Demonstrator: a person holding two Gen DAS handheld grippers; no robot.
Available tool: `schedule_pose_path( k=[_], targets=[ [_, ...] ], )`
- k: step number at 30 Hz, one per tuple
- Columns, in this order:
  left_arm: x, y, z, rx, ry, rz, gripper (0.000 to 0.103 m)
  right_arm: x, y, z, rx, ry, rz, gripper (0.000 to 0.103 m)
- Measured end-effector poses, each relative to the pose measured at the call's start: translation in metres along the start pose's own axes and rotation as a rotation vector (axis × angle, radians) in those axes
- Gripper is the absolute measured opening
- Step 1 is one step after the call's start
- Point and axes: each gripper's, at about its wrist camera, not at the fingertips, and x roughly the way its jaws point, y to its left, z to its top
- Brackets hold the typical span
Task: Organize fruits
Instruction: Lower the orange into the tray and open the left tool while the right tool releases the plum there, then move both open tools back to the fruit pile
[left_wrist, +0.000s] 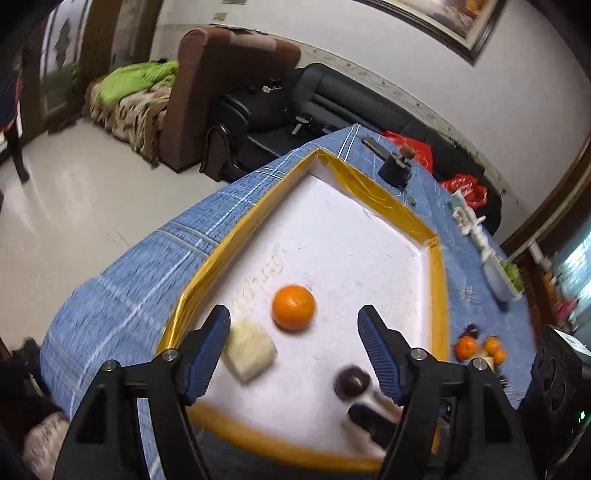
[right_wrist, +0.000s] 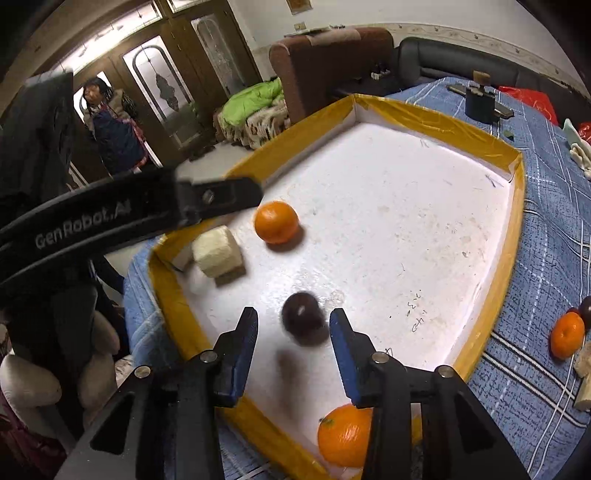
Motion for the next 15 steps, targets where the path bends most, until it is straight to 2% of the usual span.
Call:
schedule_pose_path(
  k=[1, 3, 6, 10, 15],
  targets=[
    [-0.007, 0.0, -0.001, -0.002, -0.018, -0.004, 0.076, -0.012, -0.001, 0.0, 0.007, -0.037, 0.011, 0.045],
    [-0.015, -0.005, -0.001, 0.024, -0.046, 0.04, 0.081, -0.03, -0.005, -0.003, 0.021, -0.089, 0.012, 0.047],
    [-0.012, -0.006, -0.001, 0.017, -0.022, 0.031, 0.081, -0.062, -0.029, -0.017, 0.075, -0.156, -0.009, 0.047],
    [-0.013, -0.022, -0.006, 0.038, -0.026, 0.004, 0.081, -0.112, -0.09, -0.051, 0.205, -0.225, -0.117, 0.048],
    [0.0, -0.073, -0.024, 0.143, 0.012, -0.057, 0.081, -0.145, -0.166, -0.088, 0.377, -0.213, -0.244, 0.052]
  ],
)
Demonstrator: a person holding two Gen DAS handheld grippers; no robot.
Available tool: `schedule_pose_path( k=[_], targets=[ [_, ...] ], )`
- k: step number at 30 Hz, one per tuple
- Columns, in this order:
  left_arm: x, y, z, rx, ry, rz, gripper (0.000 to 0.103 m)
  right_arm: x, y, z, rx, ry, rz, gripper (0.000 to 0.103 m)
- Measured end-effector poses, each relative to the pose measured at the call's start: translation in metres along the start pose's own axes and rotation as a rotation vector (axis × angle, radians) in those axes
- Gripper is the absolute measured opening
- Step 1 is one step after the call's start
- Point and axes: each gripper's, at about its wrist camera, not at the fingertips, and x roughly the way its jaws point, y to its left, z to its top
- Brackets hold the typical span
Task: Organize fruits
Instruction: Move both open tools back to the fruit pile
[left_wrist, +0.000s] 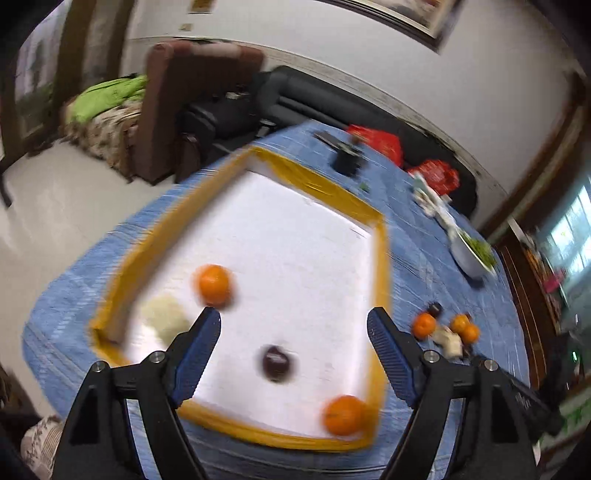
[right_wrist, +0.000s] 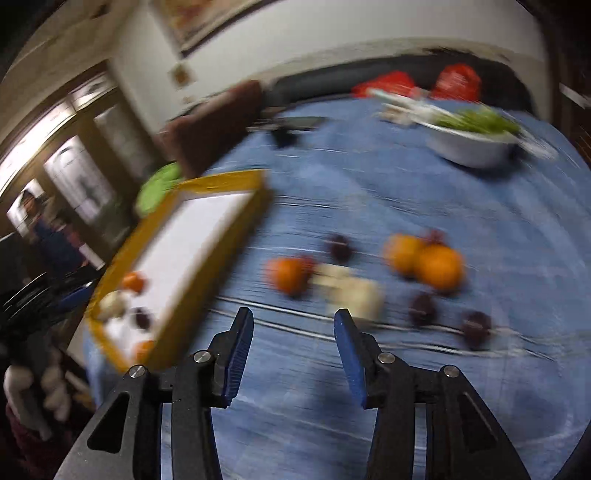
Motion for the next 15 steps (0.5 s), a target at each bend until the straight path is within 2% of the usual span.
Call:
schedule_pose_path(
  k=[2, 5, 9, 13, 14, 15],
  targets=[
    [0.009, -0.022, -0.004, 0.048, 0.028, -0.018, 0.081, 0.0, -0.014, -0.001, 0.031, 0.005, -0.009, 0.052],
    [0.018, -0.051, -0.011, 0.109, 0.061, -0.043, 0.081, 0.008, -0.011, 0.005, 0.013, 0.001, -0.008, 0.052],
    [0.021, -0.079, -0.017, 0.196, 0.067, -0.052, 0.081, 0.023, -0.002, 0.013, -0.074, -0.011, -0.101, 0.052],
    [0.037, -0.097, -0.019, 0.227, 0.093, -0.054, 0.081, 0.037, -0.011, 0.01, -0.08, -0.008, -0.079, 0.052],
    [0.042, -0.102, -0.02, 0.235, 0.101, -0.052, 0.081, 0.04, -0.012, 0.009, -0.09, -0.016, -0.091, 0.05],
    [0.048, -0.108, -0.02, 0.244, 0.107, -0.05, 0.081, 0.043, -0.015, 0.007, -0.096, -0.008, -0.1, 0.042]
  ],
)
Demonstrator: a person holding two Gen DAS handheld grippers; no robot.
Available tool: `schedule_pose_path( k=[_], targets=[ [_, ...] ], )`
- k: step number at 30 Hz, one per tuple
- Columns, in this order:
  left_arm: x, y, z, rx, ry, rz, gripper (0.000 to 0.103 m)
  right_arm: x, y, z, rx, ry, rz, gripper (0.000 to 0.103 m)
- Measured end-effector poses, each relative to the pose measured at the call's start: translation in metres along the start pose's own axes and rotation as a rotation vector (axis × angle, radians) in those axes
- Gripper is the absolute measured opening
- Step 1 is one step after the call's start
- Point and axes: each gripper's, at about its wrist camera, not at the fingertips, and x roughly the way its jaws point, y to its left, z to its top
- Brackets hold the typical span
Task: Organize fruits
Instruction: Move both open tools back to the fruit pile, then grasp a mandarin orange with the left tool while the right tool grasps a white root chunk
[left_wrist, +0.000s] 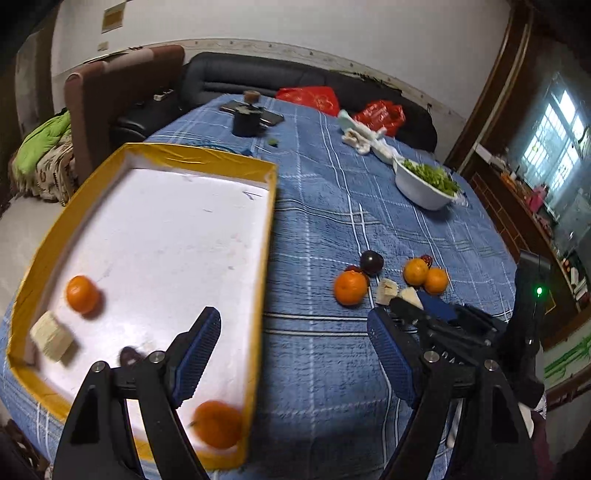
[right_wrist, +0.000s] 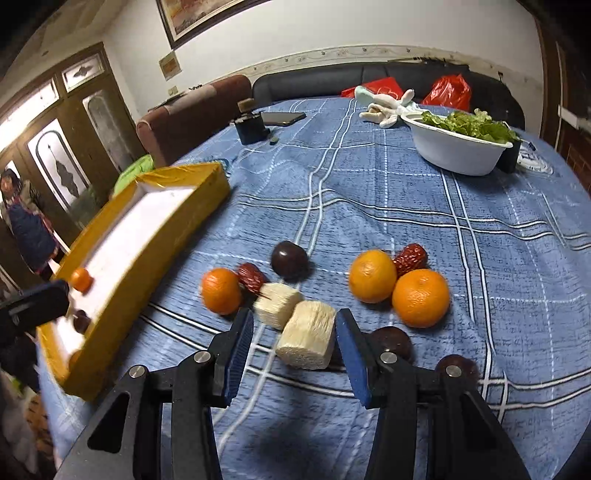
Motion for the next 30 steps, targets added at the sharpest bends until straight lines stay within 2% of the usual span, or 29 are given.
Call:
schedule_pose_path(
  k=[1, 4, 9, 13, 14, 15, 16, 17, 18, 21, 25, 30],
  targets=[
    [0.006, -0.006, 0.002, 0.013, 0.004, -0.001, 0.081, 0.004, -0.003, -0.002, 0.006, 0.017, 0.003, 0.033],
    [0.026, -0.025, 0.011, 0.072, 0.005, 0.004, 0.081, 0.003, -0.006, -0.002, 0.012, 0.02, 0.008, 0.033],
    [0.058, -0.033, 0.02, 0.075, 0.031, 0.007, 0.081, -0.003, -0.01, -0.003, 0.028, 0.015, 0.021, 0.033],
    [0.079, -0.042, 0.017, 0.116, 0.057, -0.004, 0.079, -0.005, -0.011, -0.003, 0.041, 0.014, 0.024, 0.033],
    [0.083, -0.044, 0.015, 0.126, 0.062, -0.009, 0.077, -0.005, -0.011, -0.003, 0.044, 0.014, 0.025, 0.033],
    [0.086, -0.047, 0.013, 0.133, 0.069, -0.012, 0.066, -0.006, -0.012, -0.003, 0.049, 0.013, 0.026, 0.033],
    [0.087, -0.049, 0.012, 0.15, 0.059, 0.024, 0.05, -0.006, -0.012, -0.003, 0.053, 0.014, 0.022, 0.033],
    [0.086, -0.051, 0.011, 0.165, 0.052, 0.011, 0.039, -0.005, -0.011, -0.003, 0.049, 0.022, 0.014, 0.033],
    [0.085, -0.054, 0.01, 0.173, 0.058, -0.043, 0.027, -0.006, -0.012, -0.003, 0.059, 0.023, 0.022, 0.033],
    [0.081, -0.059, 0.006, 0.188, 0.042, -0.012, 0.027, -0.008, -0.011, -0.002, 0.061, 0.015, 0.037, 0.033],
    [0.067, -0.048, 0.007, 0.123, 0.011, -0.034, 0.027, -0.005, -0.012, -0.003, 0.072, 0.027, 0.04, 0.033],
    [0.036, -0.021, 0.004, 0.03, -0.059, -0.035, 0.027, -0.011, -0.01, -0.003, 0.069, -0.003, 0.047, 0.033]
  ],
)
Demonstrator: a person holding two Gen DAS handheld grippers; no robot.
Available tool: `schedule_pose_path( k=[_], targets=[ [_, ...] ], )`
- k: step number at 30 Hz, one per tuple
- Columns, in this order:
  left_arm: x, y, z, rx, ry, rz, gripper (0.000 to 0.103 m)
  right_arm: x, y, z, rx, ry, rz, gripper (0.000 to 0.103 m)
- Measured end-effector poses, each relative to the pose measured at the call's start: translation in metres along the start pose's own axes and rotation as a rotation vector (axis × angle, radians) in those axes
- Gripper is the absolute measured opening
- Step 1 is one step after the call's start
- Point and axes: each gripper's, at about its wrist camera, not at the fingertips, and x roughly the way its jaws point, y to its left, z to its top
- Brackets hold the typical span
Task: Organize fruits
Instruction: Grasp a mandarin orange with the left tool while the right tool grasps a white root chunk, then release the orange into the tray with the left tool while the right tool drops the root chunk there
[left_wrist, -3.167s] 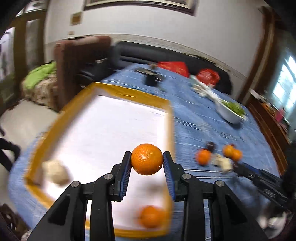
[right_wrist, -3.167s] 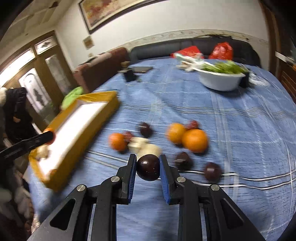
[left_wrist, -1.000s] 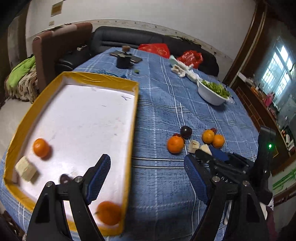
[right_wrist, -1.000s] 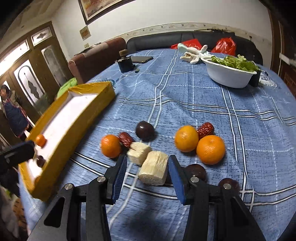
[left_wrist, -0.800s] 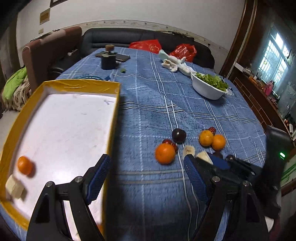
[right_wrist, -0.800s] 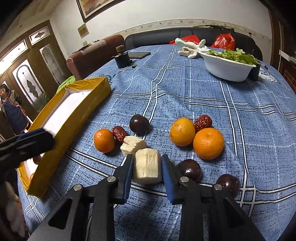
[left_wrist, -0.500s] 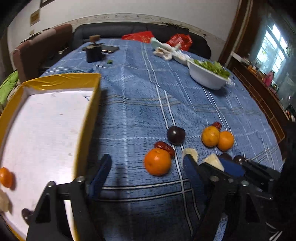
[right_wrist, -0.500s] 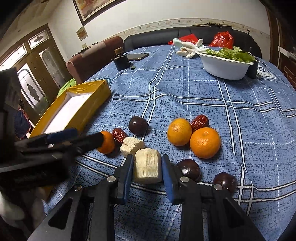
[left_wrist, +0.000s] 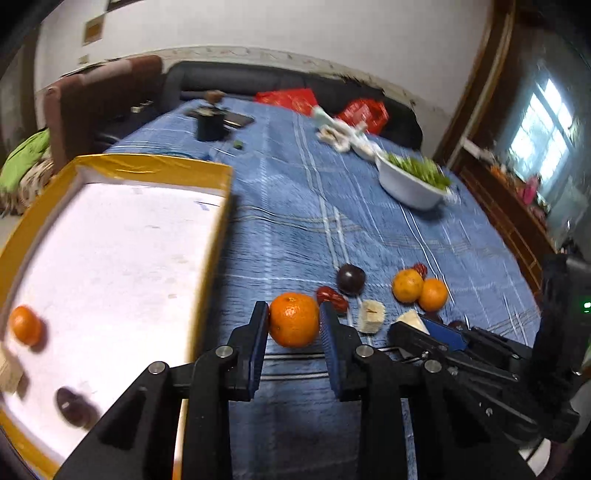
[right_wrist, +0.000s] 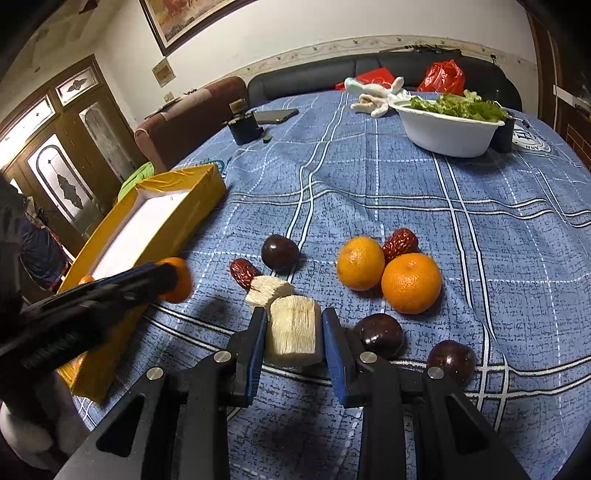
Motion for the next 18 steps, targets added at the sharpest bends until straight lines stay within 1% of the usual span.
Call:
schedule_pose_path(
  k=[2, 5, 6, 7, 9, 11, 14, 18],
  targets=[
    [-0.011, 0.01, -0.001, -0.024, -0.018, 0.015, 0.027, -0.003, 0.002, -0.001, -0.005, -0.015, 0.004, 0.033],
    [-0.024, 0.029, 0.0, -0.069, -0.03, 0.062, 0.027, -0.006, 0.005, -0.001, -0.016, -0.034, 0.002, 0.033],
    [-0.029, 0.036, 0.0, -0.086, -0.035, 0.05, 0.027, -0.006, 0.006, -0.002, -0.02, -0.04, -0.001, 0.033],
    [-0.036, 0.044, 0.0, -0.107, -0.042, 0.055, 0.027, -0.007, 0.007, -0.003, -0.022, -0.043, -0.005, 0.033],
    [-0.049, 0.054, -0.001, -0.116, -0.072, 0.109, 0.027, -0.006, 0.008, -0.003, -0.029, -0.049, -0.016, 0.033],
    [-0.066, 0.07, -0.003, -0.145, -0.099, 0.109, 0.027, -0.006, 0.009, -0.003, -0.034, -0.052, -0.029, 0.033],
    [-0.084, 0.093, -0.009, -0.184, -0.128, 0.148, 0.027, -0.002, 0.009, -0.005, -0.032, -0.046, -0.061, 0.033],
    [-0.101, 0.124, -0.018, -0.247, -0.146, 0.171, 0.027, -0.002, 0.007, -0.004, -0.028, -0.056, -0.079, 0.033]
  ],
)
